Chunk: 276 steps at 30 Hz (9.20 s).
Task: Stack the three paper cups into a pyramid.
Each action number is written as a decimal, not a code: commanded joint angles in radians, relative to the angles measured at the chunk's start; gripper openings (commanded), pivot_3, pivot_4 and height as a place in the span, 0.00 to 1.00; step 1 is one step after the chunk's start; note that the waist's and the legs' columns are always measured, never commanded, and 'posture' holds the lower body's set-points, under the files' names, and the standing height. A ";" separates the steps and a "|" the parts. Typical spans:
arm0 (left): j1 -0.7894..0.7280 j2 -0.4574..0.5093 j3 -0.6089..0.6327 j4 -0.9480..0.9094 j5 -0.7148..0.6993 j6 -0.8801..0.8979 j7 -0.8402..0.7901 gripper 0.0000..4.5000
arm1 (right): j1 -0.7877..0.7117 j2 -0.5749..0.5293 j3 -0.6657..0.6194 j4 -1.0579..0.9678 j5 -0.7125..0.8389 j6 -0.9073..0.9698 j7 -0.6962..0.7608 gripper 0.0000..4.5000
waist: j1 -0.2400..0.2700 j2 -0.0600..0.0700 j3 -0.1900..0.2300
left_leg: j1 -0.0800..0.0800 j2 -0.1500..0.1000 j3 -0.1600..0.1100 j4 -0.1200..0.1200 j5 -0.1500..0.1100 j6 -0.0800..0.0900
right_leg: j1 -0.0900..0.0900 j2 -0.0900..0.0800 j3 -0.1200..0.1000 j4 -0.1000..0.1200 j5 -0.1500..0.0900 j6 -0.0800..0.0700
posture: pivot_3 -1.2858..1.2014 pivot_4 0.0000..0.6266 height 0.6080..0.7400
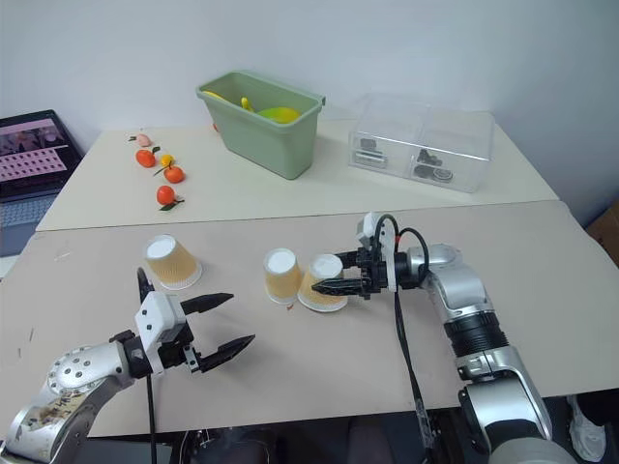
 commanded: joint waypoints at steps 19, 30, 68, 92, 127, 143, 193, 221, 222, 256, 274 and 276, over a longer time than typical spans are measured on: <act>-0.011 -0.004 0.014 -0.046 -0.010 -0.004 0.021 1.00 | -0.154 0.039 -0.018 0.243 -0.090 -0.189 0.066 0.63 | -0.003 0.000 0.000 | 0.000 0.001 0.000 0.000 0.000 0.000 | 0.000 0.001 0.000 0.000 0.000 0.000 | 0.52 0.24 1.00; -0.011 -0.007 0.013 -0.050 -0.012 0.000 0.025 1.00 | -0.159 0.081 -0.024 0.290 -0.112 -0.218 0.030 0.63 | -0.004 0.000 0.000 | 0.000 0.002 0.000 0.000 0.000 0.000 | -0.001 0.002 0.000 0.000 0.000 0.000 | 0.52 0.24 1.00; -0.074 -0.077 0.105 0.038 -0.171 0.085 0.054 1.00 | -0.001 -0.158 -0.237 -0.049 0.099 0.139 -0.002 0.98 | 0.000 0.000 0.000 | -0.011 0.009 0.001 0.001 -0.001 -0.003 | -0.013 0.010 0.001 0.001 0.004 -0.006 | 0.52 0.24 1.00; -0.001 -0.030 0.090 -0.013 -0.111 0.062 0.005 1.00 | 0.221 -0.191 -0.255 -0.368 0.129 0.164 -0.185 0.53 | 0.016 0.000 0.000 | -0.012 0.010 0.002 0.003 -0.001 -0.003 | -0.013 0.011 0.001 0.000 0.004 -0.007 | 0.52 0.24 1.00; -0.019 -0.051 0.075 -0.020 -0.108 0.066 0.032 1.00 | 0.171 -0.147 -0.066 -0.272 0.012 0.072 -0.240 0.24 | 0.024 0.000 0.000 | -0.012 0.011 0.002 0.009 -0.003 -0.003 | -0.011 0.013 0.001 0.001 0.004 -0.007 | 0.52 0.24 1.00; -0.001 -0.055 0.082 -0.031 -0.111 0.061 0.047 1.00 | 0.112 -0.061 -0.041 -0.166 -0.028 0.008 -0.204 0.24 | 0.022 0.000 0.000 | -0.011 0.011 0.002 0.009 -0.003 -0.003 | -0.011 0.013 0.001 0.001 0.004 -0.007 | 0.52 0.24 1.00; -0.049 -0.281 0.200 0.203 0.090 -0.056 0.429 1.00 | 0.109 -0.211 -0.221 -0.396 0.257 0.200 -0.141 0.24 | 0.027 0.000 -0.001 | -0.012 0.012 0.003 0.010 -0.003 -0.004 | -0.011 0.013 0.001 0.000 0.005 -0.007 | 0.52 0.24 1.00; -0.384 -0.282 0.159 0.475 0.205 -0.102 0.517 0.89 | 0.161 -0.208 -0.228 -0.409 0.226 0.174 -0.192 0.21 | 0.028 0.000 -0.001 | -0.012 0.011 0.003 0.010 -0.003 -0.004 | -0.011 0.013 0.001 0.000 0.005 -0.007 | 0.52 0.24 1.00; -0.384 -0.283 0.159 0.477 0.203 -0.106 0.513 0.85 | 0.164 -0.209 -0.228 -0.411 0.226 0.174 -0.194 0.21 | 0.027 -0.001 -0.001 | -0.012 0.011 0.003 0.010 -0.003 -0.004 | -0.011 0.013 0.001 0.000 0.005 -0.007 | 0.52 0.24 1.00; -0.933 -0.159 -0.072 0.397 -0.189 0.322 -0.138 0.56 | 0.275 -0.237 -0.287 -0.514 0.245 0.202 -0.295 0.21 | 0.018 -0.001 -0.001 | -0.014 0.011 0.003 0.012 -0.003 -0.004 | -0.011 0.013 0.001 0.000 0.007 -0.004 | 0.52 0.24 1.00; -0.924 -0.152 -0.147 0.492 -0.046 0.248 -0.180 0.56 | 0.303 -0.243 -0.299 -0.539 0.254 0.210 -0.321 0.21 | 0.022 -0.001 -0.001 | -0.014 0.011 0.003 0.012 -0.003 -0.004 | -0.011 0.013 0.001 0.000 0.007 -0.004 | 0.52 0.24 1.00; -0.926 -0.155 -0.141 0.500 -0.050 0.255 -0.182 0.56 | 0.305 -0.243 -0.299 -0.540 0.255 0.208 -0.323 0.21 | 0.022 -0.001 -0.001 | -0.014 0.011 0.003 0.012 -0.003 -0.004 | -0.011 0.013 0.001 0.000 0.007 -0.004 | 0.52 0.24 1.00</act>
